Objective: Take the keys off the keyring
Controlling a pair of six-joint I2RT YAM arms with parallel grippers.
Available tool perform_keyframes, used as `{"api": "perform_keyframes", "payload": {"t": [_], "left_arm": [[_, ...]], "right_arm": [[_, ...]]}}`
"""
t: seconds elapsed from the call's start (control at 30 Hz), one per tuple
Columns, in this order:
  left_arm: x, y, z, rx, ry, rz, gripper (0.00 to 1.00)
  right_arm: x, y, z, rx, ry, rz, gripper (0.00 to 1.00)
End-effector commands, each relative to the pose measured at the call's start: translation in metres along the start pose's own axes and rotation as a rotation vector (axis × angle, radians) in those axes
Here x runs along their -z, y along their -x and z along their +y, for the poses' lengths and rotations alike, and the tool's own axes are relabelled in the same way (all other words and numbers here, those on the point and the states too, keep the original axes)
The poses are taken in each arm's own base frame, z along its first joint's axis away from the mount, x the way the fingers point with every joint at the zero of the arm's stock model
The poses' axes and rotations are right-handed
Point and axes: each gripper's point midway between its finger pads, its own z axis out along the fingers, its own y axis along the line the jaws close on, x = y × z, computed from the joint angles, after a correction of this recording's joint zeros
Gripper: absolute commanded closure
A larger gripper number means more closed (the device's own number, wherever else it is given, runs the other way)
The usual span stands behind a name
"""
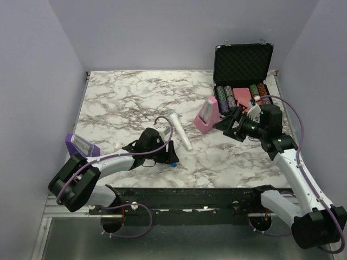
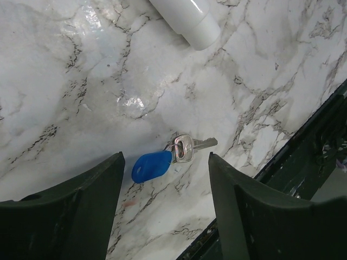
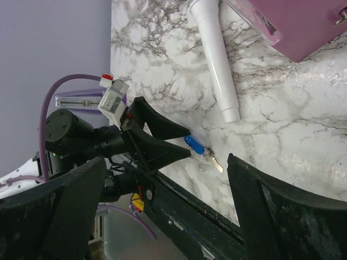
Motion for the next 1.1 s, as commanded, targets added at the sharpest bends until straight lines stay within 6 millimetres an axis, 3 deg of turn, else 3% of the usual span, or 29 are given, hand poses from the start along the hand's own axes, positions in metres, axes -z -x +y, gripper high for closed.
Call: {"api": "perform_keyframes", "payload": {"t": [0.0,0.27,0.6,0.8,1.07], "left_arm": [[-0.007,-0.006,-0.006,-0.006,-0.036,0.021,0.32],[-0.009,-0.016,-0.006,-0.007,-0.044,0.045,0.46],[-0.006,-0.020,-0.006,-0.009,-0.037,0.056,0.72],[0.004,-0.008,-0.017,-0.028,-0.043,0.026,0.96],[0.036,0.022,-0.037,-0.071,-0.012,-0.056,1.00]], "right_arm": [[0.003,-0.004,0.009,0.013,0.035,0.018,0.00],[0.003,-0.005,0.006,0.004,0.023,0.021,0.00],[0.002,-0.007,0.003,-0.008,0.014,0.025,0.00],[0.001,-0.012,0.007,-0.016,0.054,0.050,0.00],[0.003,-0.018,0.034,-0.066,0.237,0.084,0.00]]}}
